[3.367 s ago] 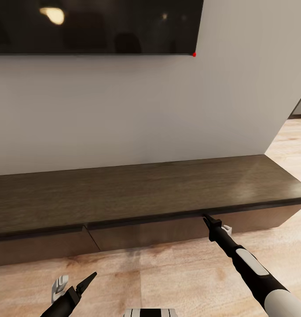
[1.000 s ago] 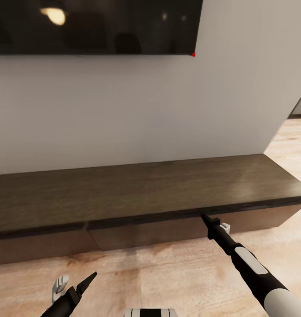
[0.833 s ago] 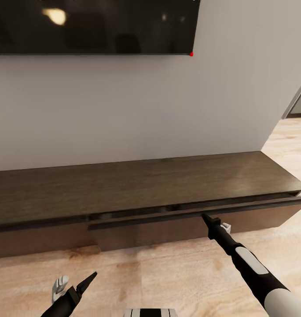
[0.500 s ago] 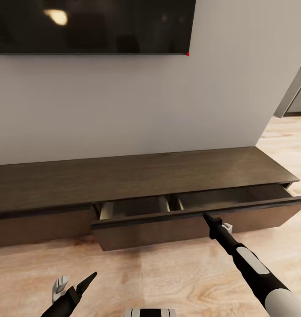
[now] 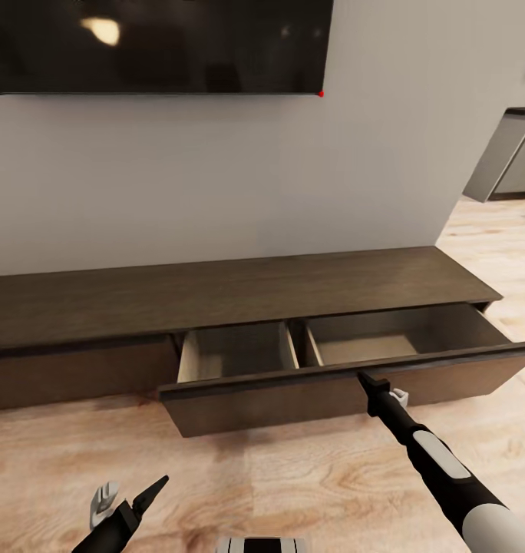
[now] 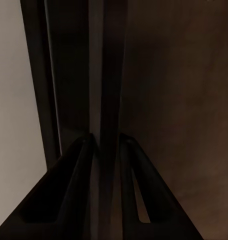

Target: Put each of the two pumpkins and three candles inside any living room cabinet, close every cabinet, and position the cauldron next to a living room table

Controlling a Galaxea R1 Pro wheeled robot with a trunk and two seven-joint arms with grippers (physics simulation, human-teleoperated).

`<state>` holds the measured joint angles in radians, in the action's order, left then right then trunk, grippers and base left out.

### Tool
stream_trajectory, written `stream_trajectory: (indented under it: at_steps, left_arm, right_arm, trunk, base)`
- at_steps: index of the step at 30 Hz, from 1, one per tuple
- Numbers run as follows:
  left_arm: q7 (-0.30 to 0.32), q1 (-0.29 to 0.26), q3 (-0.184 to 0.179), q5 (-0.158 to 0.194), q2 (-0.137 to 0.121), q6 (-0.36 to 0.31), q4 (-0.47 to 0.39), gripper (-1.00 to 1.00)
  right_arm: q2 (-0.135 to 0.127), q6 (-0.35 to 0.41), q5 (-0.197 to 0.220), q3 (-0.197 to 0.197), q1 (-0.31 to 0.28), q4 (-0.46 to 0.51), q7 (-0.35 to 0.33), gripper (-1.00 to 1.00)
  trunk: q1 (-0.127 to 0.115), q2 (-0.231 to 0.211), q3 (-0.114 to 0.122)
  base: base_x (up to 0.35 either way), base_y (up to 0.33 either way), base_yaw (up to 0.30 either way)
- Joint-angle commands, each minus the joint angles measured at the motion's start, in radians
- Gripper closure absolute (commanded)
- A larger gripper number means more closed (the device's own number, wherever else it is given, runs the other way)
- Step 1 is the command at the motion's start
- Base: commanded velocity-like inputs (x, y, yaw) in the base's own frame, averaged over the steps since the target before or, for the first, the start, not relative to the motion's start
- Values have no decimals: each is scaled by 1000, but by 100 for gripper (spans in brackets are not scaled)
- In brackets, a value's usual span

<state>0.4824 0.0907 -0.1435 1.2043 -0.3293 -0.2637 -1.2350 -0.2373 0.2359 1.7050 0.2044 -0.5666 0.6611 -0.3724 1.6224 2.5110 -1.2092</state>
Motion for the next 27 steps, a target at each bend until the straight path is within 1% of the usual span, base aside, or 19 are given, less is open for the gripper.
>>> stream_trajectory:
  at_steps: [1, 10, 27]
  left_arm:
    - [0, 0, -1, 11, -1, -8, 0, -100]
    - [-1, 0, -1, 11, -1, -8, 0, -100]
    - [0, 0, -1, 11, -1, -8, 0, -100]
  right_arm:
    - [0, 34, 8, 52, -1, 2, -5, 100]
    - [0, 34, 8, 52, -1, 2, -5, 100]
    - [0, 34, 8, 52, 0, 2, -5, 100]
  trunk:
    - [0, 0, -1]
    - [0, 0, -1]
    - [0, 0, -1]
  base:
    - [-105, 0, 0]
    - [-145, 0, 0]
    - [-7, 0, 0]
